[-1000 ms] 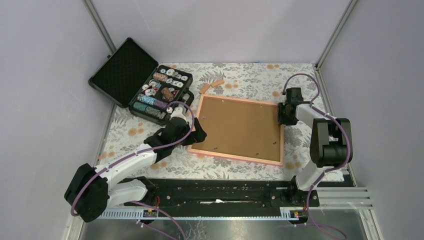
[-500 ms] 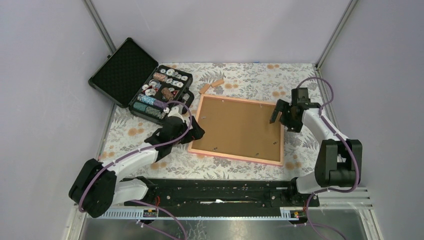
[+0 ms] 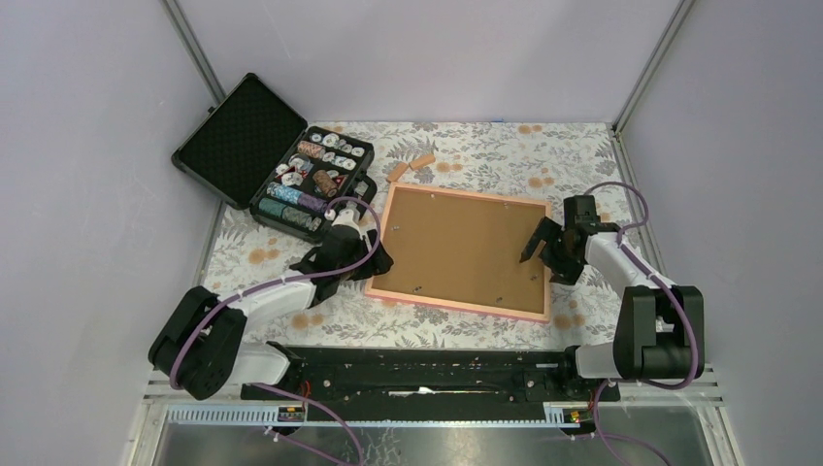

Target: Put the photo into the frame

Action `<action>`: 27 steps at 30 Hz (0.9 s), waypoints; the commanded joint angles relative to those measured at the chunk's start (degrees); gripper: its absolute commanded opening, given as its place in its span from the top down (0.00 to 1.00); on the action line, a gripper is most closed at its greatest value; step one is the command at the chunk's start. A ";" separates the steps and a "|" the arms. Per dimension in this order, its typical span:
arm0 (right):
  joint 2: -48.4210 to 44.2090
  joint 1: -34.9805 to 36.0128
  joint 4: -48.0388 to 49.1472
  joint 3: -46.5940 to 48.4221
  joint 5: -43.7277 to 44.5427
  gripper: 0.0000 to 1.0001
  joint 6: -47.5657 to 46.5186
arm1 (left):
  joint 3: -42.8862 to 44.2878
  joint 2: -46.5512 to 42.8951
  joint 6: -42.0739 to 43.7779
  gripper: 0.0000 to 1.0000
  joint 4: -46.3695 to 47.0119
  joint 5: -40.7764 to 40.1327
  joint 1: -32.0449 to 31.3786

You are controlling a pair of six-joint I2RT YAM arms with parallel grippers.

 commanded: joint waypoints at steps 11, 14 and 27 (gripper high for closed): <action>-3.76 0.42 -6.05 -2.63 9.56 0.07 2.04 | -0.66 2.54 0.44 0.32 5.36 -0.58 0.31; -4.22 0.45 -5.95 -2.73 8.67 0.07 2.80 | -0.58 2.79 0.43 0.32 5.36 -0.53 0.26; -0.17 0.56 -2.20 -2.58 8.70 0.19 2.20 | -0.65 3.15 0.60 0.33 6.00 0.08 0.30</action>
